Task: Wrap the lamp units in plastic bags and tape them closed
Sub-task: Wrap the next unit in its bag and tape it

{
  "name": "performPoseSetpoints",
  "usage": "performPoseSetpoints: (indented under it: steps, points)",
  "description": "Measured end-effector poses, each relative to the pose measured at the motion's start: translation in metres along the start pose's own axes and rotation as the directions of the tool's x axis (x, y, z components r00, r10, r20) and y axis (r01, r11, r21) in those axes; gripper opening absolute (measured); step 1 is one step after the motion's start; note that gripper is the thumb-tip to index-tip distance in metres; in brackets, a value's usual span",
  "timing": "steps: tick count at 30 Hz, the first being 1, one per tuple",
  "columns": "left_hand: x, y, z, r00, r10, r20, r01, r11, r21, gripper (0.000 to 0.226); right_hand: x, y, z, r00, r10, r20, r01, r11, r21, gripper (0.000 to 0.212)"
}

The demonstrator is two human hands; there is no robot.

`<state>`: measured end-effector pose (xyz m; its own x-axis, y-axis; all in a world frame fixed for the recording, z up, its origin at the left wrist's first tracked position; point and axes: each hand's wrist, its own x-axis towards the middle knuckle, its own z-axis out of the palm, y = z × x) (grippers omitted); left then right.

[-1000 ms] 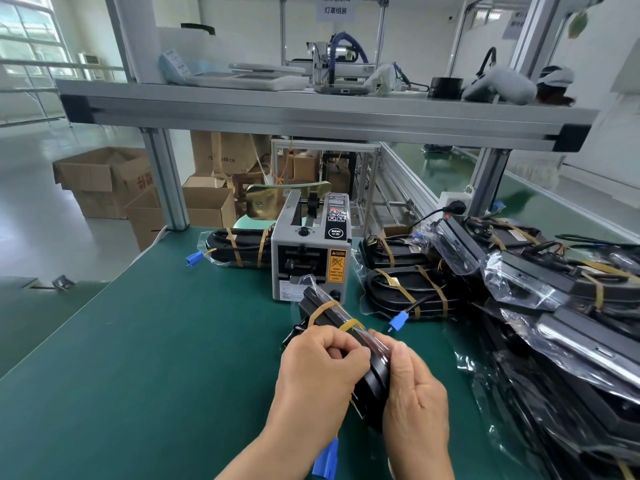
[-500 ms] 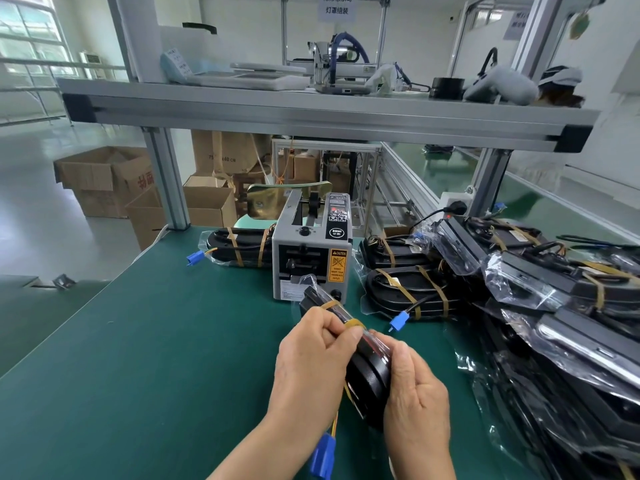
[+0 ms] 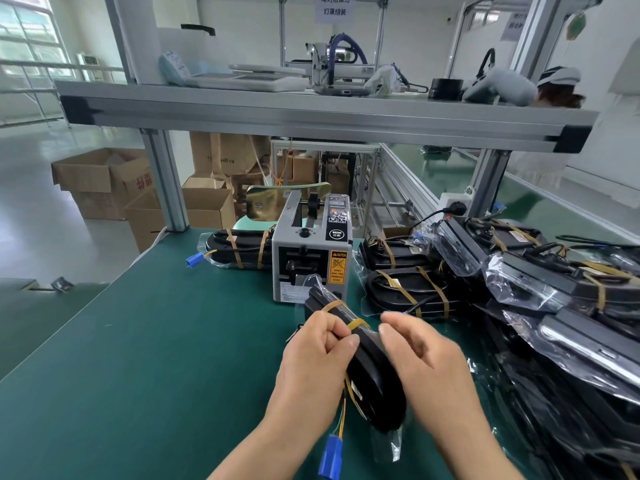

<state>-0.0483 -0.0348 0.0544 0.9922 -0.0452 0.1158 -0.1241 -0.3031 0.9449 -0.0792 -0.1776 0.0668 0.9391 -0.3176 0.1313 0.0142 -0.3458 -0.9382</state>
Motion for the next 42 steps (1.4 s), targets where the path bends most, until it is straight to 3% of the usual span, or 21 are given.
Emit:
performPoseSetpoints:
  steps: [3,5,9,13,15,18,21,24,27,33,36,39,42]
  points:
    - [-0.001,0.0,0.001,1.0,-0.021,0.011,0.021,0.999,-0.042,0.018,0.022,-0.019,-0.004,0.975,-0.039,0.221,0.094,0.965,-0.244,0.064]
    - [-0.003,0.0,0.001,0.998,-0.05,0.031,0.052,0.996,-0.073,0.023,0.04,-0.029,0.003,0.94,-0.028,0.34,0.161,0.915,-0.369,0.072]
    - [-0.006,0.003,-0.001,0.994,-0.091,0.067,0.101,0.982,-0.157,0.026,0.067,-0.043,0.026,0.882,0.054,0.468,0.241,0.801,-0.548,0.068]
    - [-0.006,0.004,-0.014,0.987,-0.113,0.115,0.139,0.957,-0.254,0.014,0.078,-0.042,0.037,0.835,0.113,0.538,0.234,0.813,-0.533,0.045]
    - [0.0,0.004,-0.025,0.992,-0.111,0.065,0.124,0.955,-0.27,0.011,0.077,-0.037,0.04,0.83,0.105,0.548,0.246,0.813,-0.528,0.039]
    - [0.024,-0.001,-0.039,0.981,-0.133,-0.138,0.094,0.962,-0.258,0.015,0.075,-0.033,0.04,0.846,0.075,0.528,0.254,0.814,-0.522,0.039]
    - [0.06,-0.007,-0.045,0.949,-0.22,-0.227,0.165,0.958,-0.236,0.013,0.075,-0.035,0.033,0.861,0.083,0.501,0.244,0.798,-0.552,0.039]
    - [0.094,-0.009,-0.038,0.917,-0.37,-0.151,0.288,0.874,-0.391,0.011,0.075,-0.033,0.029,0.873,0.107,0.476,0.206,0.804,-0.559,0.04]
    - [0.121,-0.008,-0.026,0.842,-0.536,-0.054,0.434,0.734,-0.523,0.017,0.073,-0.03,0.029,0.884,0.111,0.453,0.175,0.821,-0.544,0.042]
    - [0.15,-0.006,-0.019,0.724,-0.684,0.085,0.56,0.511,-0.652,0.017,0.068,-0.029,0.031,0.898,0.102,0.427,0.166,0.821,-0.546,0.043]
    - [0.154,-0.001,-0.014,0.702,-0.711,0.053,0.53,0.471,-0.705,0.007,0.067,-0.029,0.032,0.901,0.095,0.423,0.167,0.824,-0.542,0.043]
    - [0.151,0.002,-0.008,0.687,-0.723,-0.069,0.387,0.446,-0.807,0.014,0.065,-0.031,0.034,0.905,0.1,0.415,0.157,0.826,-0.542,0.045]
    - [0.135,0.003,-0.011,0.762,-0.631,-0.149,0.292,0.539,-0.79,0.014,0.064,-0.03,0.034,0.91,0.103,0.401,0.139,0.837,-0.53,0.046]
